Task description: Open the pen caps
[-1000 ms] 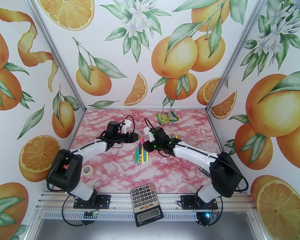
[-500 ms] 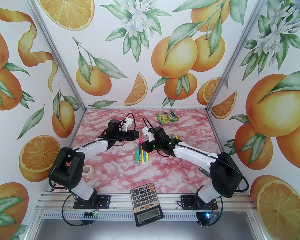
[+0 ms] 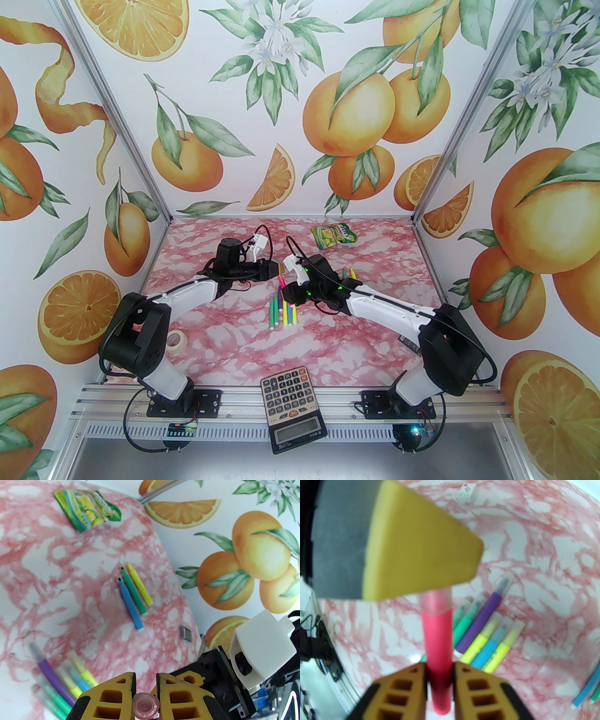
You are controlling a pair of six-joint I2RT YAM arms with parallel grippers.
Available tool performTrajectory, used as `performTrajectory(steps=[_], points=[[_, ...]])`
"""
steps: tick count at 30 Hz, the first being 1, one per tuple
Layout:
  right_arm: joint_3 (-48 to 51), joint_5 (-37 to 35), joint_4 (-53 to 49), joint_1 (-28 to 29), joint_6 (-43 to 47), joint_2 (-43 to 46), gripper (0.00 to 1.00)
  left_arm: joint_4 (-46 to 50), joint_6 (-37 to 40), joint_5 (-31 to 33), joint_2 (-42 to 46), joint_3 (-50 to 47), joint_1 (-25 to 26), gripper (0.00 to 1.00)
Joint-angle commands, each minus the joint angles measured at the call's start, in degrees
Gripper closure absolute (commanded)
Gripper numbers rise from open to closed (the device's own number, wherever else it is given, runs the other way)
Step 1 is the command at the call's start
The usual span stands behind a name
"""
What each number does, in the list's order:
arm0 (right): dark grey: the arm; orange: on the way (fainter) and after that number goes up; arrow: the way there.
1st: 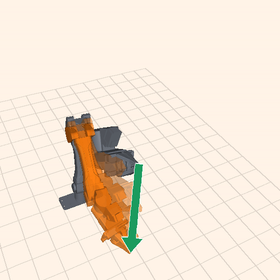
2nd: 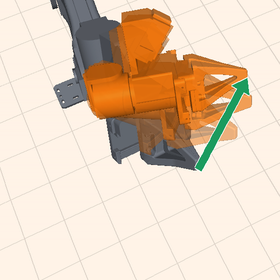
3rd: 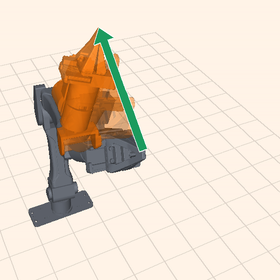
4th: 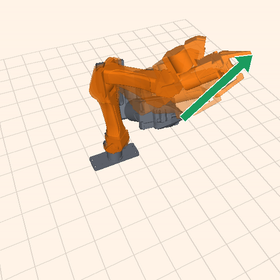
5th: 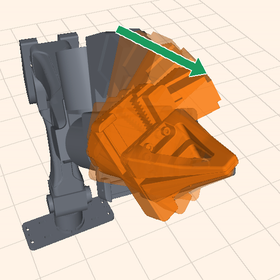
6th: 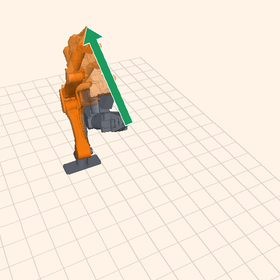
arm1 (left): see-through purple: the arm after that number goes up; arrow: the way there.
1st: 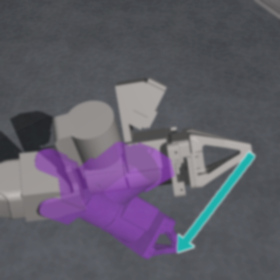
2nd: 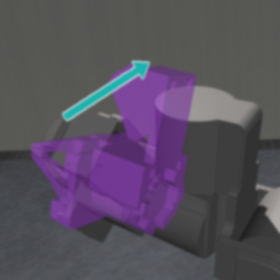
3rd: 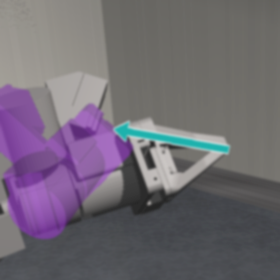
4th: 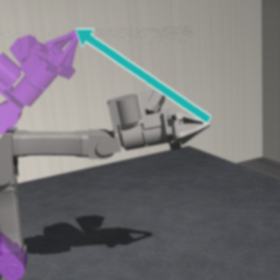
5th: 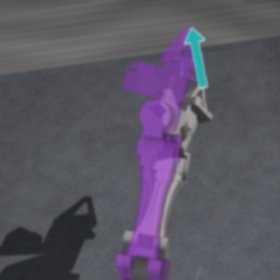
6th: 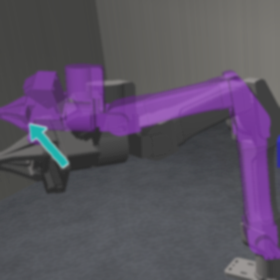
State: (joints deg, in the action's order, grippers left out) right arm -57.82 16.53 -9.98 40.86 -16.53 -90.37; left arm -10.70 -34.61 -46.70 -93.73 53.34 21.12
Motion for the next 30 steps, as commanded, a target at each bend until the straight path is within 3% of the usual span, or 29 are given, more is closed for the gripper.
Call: performTrajectory(steps=[1,12,30], points=[[0.7,-0.5,2.7,0.4,0.3,0.5,0.67,-2.8,-0.8,-1.3,0.3,1.4,0.0,0.95],[1.1,-0.1,5.1,0.4,-0.1,-1.1,0.66,-5.4,-3.5,-3.5,0.5,1.7,0.0,1.0],[4.5,-1.5,2.3,0.3,2.9,1.9,0.86,-5.2,-5.1,-1.8,1.2,1.4,-2.7,1.0]])
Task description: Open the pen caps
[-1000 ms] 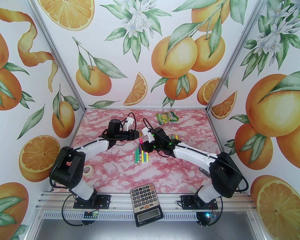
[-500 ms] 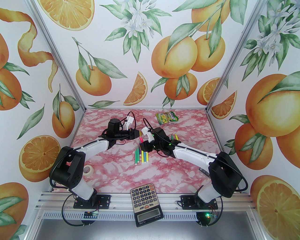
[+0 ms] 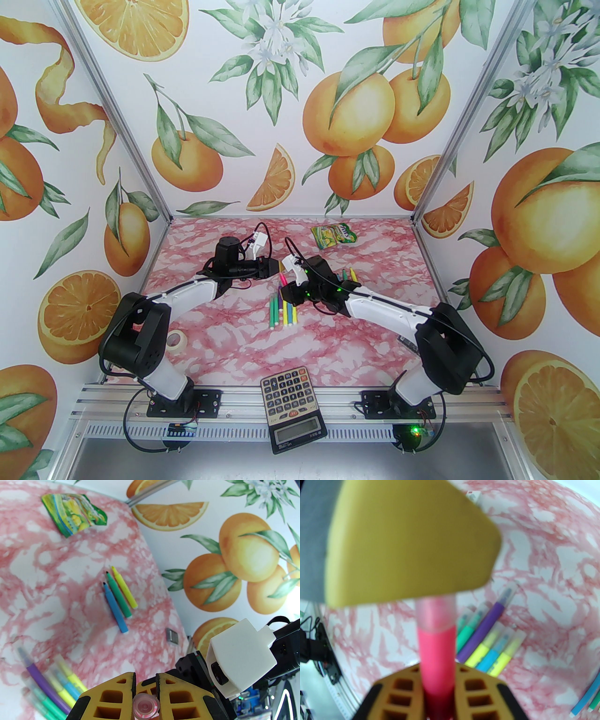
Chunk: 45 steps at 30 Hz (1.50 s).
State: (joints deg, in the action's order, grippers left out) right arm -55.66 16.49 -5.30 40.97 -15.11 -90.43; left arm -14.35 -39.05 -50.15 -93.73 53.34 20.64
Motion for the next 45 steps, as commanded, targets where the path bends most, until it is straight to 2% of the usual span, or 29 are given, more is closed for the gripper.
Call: performTrajectory(steps=[1,15,18,22,27,38,45], points=[[3.0,-1.5,-2.6,0.2,1.9,2.4,0.87,-1.5,-0.9,1.9,1.2,1.5,-2.6,1.0],[9.6,-3.8,-2.5,0.2,4.6,7.2,0.92,-4.4,-6.0,2.1,0.4,1.6,-6.2,1.0],[9.7,-7.0,-2.3,0.2,3.9,7.3,0.92,-1.2,-4.3,2.7,0.7,2.3,-6.6,1.0],[8.1,-12.4,-3.0,-0.3,2.1,5.9,0.92,19.9,8.8,13.3,2.2,7.3,-5.8,1.0],[5.6,-18.5,-4.3,-1.7,-0.6,3.2,0.92,32.2,16.0,21.6,3.9,10.1,-5.4,1.0],[1.1,-29.3,-8.1,-5.0,-4.3,-2.1,0.91,45.3,22.2,35.1,2.3,13.4,-5.2,1.0],[-1.2,-35.2,-10.9,-6.0,-5.6,-5.7,0.9,49.8,24.0,43.0,0.1,14.7,-4.9,1.0]])
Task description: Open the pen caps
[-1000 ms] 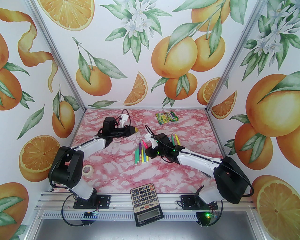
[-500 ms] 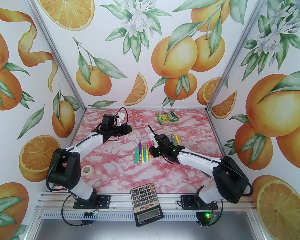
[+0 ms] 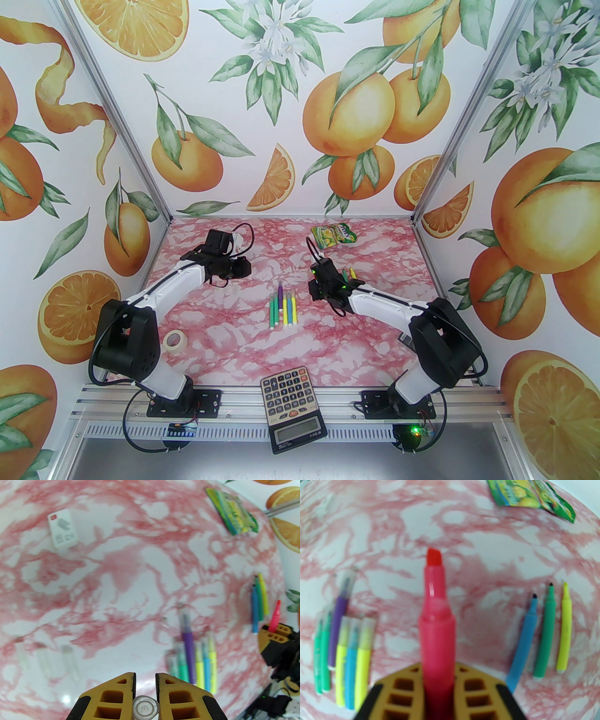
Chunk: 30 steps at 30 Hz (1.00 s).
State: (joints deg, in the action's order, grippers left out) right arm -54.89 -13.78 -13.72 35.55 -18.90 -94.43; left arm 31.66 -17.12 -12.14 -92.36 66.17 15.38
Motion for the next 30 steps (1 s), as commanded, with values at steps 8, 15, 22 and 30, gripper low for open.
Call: performTrajectory(steps=[8,15,22,30], points=[[-3.3,-7.6,-4.1,-1.8,-3.6,-4.6,0.87,4.7,3.1,8.7,-5.6,2.6,1.0,1.0],[-3.6,-7.7,-5.0,-2.4,-4.0,-6.5,0.84,4.2,3.7,10.6,-9.5,3.2,1.5,1.0],[-4.2,-8.2,-6.0,-2.7,-4.6,-8.6,0.8,3.1,4.0,10.0,-12.8,4.0,1.8,1.0],[-5.0,-8.3,-7.4,-4.0,-5.4,-10.4,0.77,3.2,4.2,10.0,-16.2,5.4,2.5,1.0]])
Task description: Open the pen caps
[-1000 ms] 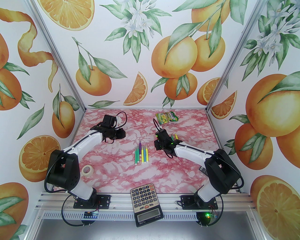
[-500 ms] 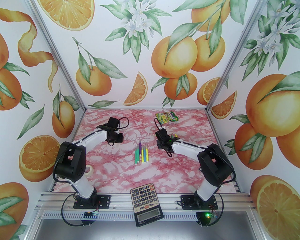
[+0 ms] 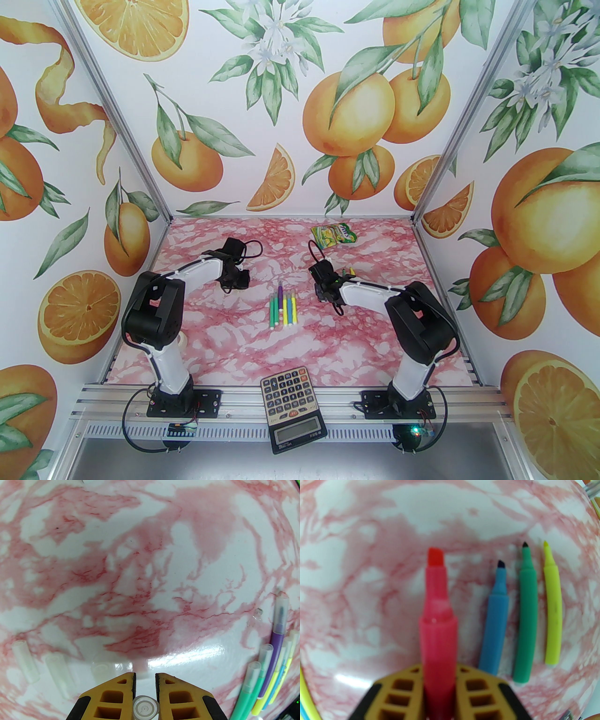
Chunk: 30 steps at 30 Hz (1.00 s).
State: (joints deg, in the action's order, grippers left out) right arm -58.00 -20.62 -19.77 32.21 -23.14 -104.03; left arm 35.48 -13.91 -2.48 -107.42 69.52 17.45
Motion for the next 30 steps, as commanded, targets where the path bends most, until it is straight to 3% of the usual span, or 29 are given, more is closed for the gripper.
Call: performTrajectory(steps=[1,8,17,30], points=[[-1.9,-1.3,-1.5,-0.8,-1.1,-1.0,0.76,-0.5,1.0,0.4,-1.3,2.1,0.4,1.0],[-2.5,-1.1,-2.2,-1.3,-1.3,-2.1,0.73,0.6,1.5,1.5,-2.6,2.7,0.8,0.96],[-1.9,-0.3,-2.0,-1.0,-0.1,1.4,0.65,1.5,1.9,1.4,-2.5,3.0,1.0,0.81],[-2.7,-1.9,-2.6,5.2,3.6,5.8,0.58,2.2,2.5,-0.7,1.1,3.5,1.1,0.69]])
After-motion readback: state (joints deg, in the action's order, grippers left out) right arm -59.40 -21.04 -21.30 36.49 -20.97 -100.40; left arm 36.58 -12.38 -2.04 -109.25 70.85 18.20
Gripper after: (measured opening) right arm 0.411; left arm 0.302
